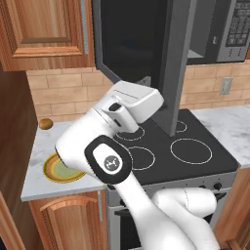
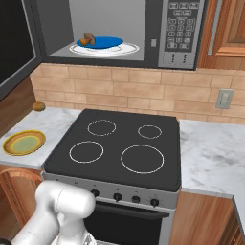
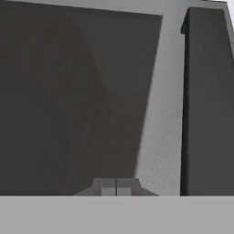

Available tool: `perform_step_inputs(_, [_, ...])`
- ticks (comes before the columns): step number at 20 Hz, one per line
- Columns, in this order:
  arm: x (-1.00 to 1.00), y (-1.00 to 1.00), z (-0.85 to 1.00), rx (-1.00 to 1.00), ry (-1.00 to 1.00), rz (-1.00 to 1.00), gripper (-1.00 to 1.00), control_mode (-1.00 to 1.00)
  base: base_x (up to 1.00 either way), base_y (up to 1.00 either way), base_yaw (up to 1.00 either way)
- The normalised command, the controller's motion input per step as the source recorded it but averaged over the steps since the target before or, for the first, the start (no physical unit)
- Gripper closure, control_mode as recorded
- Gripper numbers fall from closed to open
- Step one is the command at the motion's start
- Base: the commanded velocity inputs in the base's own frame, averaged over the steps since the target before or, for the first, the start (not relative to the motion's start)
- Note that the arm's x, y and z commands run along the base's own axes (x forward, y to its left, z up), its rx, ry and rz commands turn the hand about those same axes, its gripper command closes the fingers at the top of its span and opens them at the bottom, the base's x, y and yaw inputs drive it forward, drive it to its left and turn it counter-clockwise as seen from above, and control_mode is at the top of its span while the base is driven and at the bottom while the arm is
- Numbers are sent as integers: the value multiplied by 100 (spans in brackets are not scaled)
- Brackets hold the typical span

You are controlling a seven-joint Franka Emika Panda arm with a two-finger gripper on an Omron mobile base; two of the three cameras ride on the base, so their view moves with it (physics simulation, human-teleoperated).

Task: Pick the mushroom from the counter and place it in the microwave. Then turn on the microwave.

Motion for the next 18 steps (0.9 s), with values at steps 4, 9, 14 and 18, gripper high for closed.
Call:
perform_step_inputs(4, [35, -58, 0, 2, -1, 0, 100, -100, 0, 0, 0])
perform_step_inputs(9, [38, -61, 2, 6, 0, 0, 100, -100, 0, 0, 0])
perform_step_inputs(14, [24, -57, 4, 7, 0, 0, 100, -100, 0, 0, 0])
perform_step_inputs(18, [26, -54, 11, 15, 0, 3, 100, -100, 0, 0, 0])
